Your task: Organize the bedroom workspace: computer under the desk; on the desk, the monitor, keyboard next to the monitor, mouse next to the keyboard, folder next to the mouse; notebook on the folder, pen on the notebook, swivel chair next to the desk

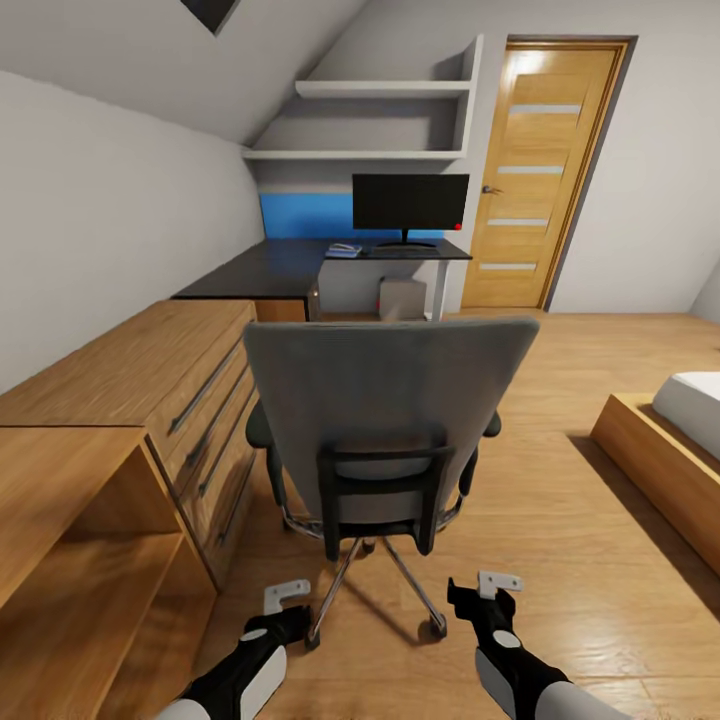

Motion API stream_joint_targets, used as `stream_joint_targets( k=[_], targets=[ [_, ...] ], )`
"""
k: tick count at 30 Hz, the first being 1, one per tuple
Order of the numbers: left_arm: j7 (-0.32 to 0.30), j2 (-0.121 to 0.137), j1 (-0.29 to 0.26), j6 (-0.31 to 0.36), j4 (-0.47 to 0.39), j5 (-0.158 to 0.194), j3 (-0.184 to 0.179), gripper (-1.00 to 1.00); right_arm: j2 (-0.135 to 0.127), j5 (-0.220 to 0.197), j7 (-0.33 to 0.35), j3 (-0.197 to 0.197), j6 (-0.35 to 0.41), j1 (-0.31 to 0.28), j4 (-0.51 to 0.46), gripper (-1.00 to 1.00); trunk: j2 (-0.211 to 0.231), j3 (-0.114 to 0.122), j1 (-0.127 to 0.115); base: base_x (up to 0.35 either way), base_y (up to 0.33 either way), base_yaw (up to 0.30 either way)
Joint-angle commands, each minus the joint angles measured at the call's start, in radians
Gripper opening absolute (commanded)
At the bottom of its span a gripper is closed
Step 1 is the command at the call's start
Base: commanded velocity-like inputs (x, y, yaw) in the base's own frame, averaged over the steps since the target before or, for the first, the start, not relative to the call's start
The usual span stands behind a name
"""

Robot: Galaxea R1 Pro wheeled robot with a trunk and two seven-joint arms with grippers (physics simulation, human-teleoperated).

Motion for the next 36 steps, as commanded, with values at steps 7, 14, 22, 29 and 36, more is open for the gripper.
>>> stream_joint_targets(
  k=[7, 14, 22, 29, 36],
  targets=[
    [0.010, -0.032, 0.000, -0.002, -0.003, 0.005, -0.029, 1.00, 0.001, -0.008, -0.004, 0.010, -0.015, -0.001, 0.001, 1.00, -0.050, -0.023, 0.027, 0.000, 0.000, 0.000],
    [0.013, -0.038, 0.000, -0.004, 0.000, 0.006, -0.107, 1.00, 0.002, -0.008, -0.004, 0.010, -0.016, -0.001, 0.001, 1.00, -0.099, -0.045, 0.054, 0.000, 0.000, 0.000],
    [0.014, -0.046, 0.000, -0.006, -0.004, 0.006, -0.131, 1.00, -0.001, 0.010, -0.002, 0.010, -0.054, 0.001, -0.006, 1.00, -0.155, -0.070, 0.084, 0.000, 0.000, 0.000],
    [0.016, -0.062, 0.000, 0.000, -0.119, 0.004, -0.130, 1.00, 0.005, 0.115, -0.002, 0.014, -0.030, 0.001, -0.043, 1.00, -0.197, -0.089, 0.107, 0.000, 0.000, 0.000],
    [0.011, -0.062, 0.000, -0.004, -0.224, 0.004, -0.128, 1.00, 0.013, 0.146, 0.040, 0.016, 0.119, 0.001, -0.169, 1.00, -0.197, -0.089, 0.107, 0.000, 0.000, 0.000]
  ],
)
